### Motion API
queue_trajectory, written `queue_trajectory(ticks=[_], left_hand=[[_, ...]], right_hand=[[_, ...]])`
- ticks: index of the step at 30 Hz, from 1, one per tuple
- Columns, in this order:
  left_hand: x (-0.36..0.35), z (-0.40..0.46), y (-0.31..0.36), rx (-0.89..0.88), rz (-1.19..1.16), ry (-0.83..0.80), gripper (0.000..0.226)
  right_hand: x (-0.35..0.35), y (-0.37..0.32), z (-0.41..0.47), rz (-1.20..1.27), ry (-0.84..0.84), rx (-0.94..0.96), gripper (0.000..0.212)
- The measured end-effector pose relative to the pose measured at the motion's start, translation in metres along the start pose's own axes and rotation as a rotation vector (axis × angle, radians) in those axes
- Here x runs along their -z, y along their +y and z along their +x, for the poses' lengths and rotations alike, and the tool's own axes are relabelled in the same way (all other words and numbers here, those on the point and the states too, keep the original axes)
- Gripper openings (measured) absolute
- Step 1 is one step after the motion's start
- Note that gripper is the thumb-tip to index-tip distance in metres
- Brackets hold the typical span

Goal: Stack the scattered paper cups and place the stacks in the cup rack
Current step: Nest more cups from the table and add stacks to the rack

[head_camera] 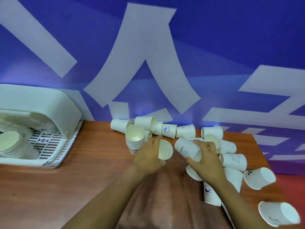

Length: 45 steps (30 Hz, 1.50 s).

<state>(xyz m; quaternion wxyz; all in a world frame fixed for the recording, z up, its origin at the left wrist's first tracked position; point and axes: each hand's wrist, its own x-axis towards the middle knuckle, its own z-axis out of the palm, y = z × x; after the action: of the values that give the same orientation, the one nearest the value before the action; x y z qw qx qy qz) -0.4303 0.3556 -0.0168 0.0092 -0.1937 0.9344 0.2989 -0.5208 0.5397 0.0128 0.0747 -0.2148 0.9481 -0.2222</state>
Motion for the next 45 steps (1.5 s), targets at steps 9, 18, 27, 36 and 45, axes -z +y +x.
queue_trajectory(ticks=[9, 18, 27, 36, 45], left_hand=[[0.081, -0.088, -0.017, 0.05, -0.176, 0.183, 0.061], [0.127, -0.142, -0.086, 0.081, -0.2, 0.179, 0.076], [0.207, -0.181, -0.195, 0.054, -0.169, 0.149, 0.083], [0.268, -0.209, -0.307, 0.082, -0.168, 0.174, 0.078], [0.32, -0.206, -0.363, 0.233, -0.227, 0.321, 0.078]], right_hand=[[0.003, -0.058, -0.039, 0.228, 0.005, 0.1, 0.079], [-0.027, -0.117, -0.077, 0.3, 0.007, 0.124, 0.064], [-0.077, -0.253, -0.11, 0.333, 0.023, 0.142, 0.065], [-0.149, -0.379, -0.118, 0.255, -0.055, 0.203, 0.067], [-0.179, -0.452, -0.104, 0.187, -0.097, 0.274, 0.07]])
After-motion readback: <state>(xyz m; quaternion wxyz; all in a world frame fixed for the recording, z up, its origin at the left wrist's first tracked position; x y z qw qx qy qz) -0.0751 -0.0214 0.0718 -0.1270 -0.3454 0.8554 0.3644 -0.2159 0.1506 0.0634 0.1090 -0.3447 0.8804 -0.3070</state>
